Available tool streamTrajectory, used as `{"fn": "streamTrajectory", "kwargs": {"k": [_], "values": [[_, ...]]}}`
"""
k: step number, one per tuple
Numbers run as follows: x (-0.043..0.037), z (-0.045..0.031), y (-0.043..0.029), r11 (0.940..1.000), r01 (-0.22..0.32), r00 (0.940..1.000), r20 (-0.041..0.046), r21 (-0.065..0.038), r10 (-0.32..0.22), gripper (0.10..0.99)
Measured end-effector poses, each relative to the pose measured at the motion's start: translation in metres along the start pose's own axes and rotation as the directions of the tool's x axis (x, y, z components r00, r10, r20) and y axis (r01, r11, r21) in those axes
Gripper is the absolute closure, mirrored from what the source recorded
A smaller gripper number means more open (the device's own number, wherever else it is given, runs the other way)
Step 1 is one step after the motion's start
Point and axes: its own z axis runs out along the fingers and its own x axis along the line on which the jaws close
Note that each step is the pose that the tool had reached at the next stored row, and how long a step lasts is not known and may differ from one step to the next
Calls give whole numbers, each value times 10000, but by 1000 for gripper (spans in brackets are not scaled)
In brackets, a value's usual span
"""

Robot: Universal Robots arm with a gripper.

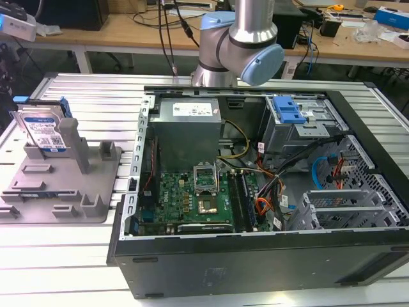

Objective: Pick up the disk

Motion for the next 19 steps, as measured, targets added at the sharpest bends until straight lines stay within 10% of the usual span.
{"fn": "streamTrajectory", "kwargs": {"k": [3,17,19], "values": [[-29,2,2,10000,-3,10000,-1,3,3,604],[-771,8,63,10000,0,10000,-23,2,0,604],[-800,16,190,10000,-1,10000,-25,0,1,604]]}}
